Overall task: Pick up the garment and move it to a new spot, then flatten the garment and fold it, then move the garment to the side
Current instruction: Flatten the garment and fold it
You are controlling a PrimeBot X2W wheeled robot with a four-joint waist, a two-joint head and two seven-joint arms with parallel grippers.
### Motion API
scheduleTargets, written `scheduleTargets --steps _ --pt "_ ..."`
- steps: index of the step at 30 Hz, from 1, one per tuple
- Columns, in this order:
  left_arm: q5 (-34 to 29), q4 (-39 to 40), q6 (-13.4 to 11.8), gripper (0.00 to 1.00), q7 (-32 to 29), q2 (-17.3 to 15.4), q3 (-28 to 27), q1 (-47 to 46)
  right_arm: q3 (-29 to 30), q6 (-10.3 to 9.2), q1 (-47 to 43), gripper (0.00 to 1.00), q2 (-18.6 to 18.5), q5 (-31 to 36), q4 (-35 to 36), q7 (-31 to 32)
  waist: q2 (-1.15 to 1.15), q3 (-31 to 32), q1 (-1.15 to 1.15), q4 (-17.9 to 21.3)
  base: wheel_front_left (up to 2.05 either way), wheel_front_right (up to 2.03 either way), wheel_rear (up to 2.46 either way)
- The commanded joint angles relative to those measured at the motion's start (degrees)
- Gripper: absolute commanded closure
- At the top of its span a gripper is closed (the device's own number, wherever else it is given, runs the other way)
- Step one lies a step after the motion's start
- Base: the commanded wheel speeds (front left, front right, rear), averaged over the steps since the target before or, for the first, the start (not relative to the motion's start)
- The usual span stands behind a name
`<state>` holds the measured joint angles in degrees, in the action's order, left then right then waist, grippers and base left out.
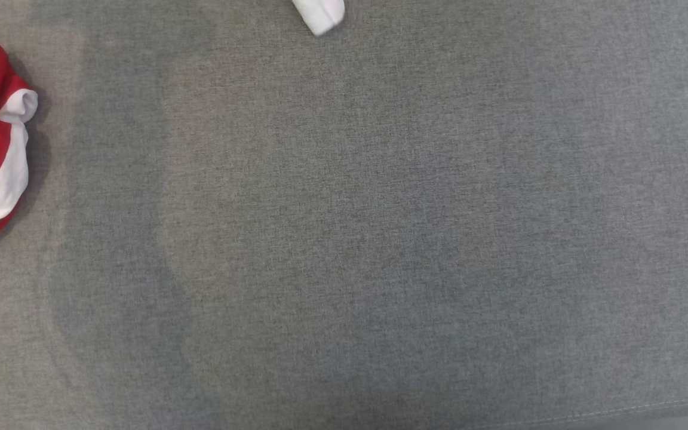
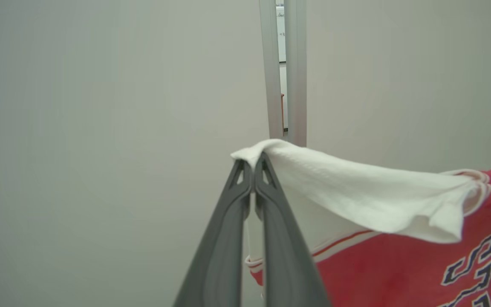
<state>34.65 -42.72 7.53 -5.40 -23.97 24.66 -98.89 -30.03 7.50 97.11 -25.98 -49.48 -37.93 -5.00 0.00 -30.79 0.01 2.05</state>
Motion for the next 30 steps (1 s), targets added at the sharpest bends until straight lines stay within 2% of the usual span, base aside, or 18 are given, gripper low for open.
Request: scheduleTargets --steps 1,7,9,16,23,30 --pt "0.28 -1.02 -0.12 1.00 0.48 0.42 0.81 -1.91 -0.97 -0.02 1.37 1.00 0.09 -0.88 -0.59 -0.73 0.00 0.21 -0.01 -0.23 0.00 0.00 0.00" --pt "4.90 -3.48 -0.12 1.00 1.79 1.31 6.48 -1.99 -7.67 -0.02 -0.05 1.00 -0.13 -4.76 -1.99 -0.77 0.00 1.52 -0.01 -0.88 0.00 0.00 0.00" --pt "5.89 -2.86 -0.12 1.00 2.21 0.65 10.15 0.66 -10.10 -0.01 -2.69 1.00 0.16 -6.92 -1.64 -0.64 0.00 2.33 -0.01 -1.09 0.00 0.00 0.00" --pt "12.92 -0.44 -0.13 1.00 0.41 -2.14 18.77 12.88 -19.57 -0.01 -14.85 1.00 -2.36 -14.39 1.21 1.80 0.00 7.68 -0.01 -2.03 0.00 0.00 0.00" --pt "22.10 3.01 -0.13 1.00 -4.93 -5.88 22.72 27.77 -28.67 -0.02 -27.42 1.00 -6.22 -21.48 7.67 6.49 0.00 15.70 -0.01 -1.73 0.00 0.00 0.00" --pt "30.40 10.57 -0.25 1.00 -13.91 -11.39 25.13 43.31 -35.75 -0.01 -38.45 1.00 -11.93 -28.08 13.74 12.80 0.00 23.17 -0.01 -1.36 0.00 0.00 0.00"
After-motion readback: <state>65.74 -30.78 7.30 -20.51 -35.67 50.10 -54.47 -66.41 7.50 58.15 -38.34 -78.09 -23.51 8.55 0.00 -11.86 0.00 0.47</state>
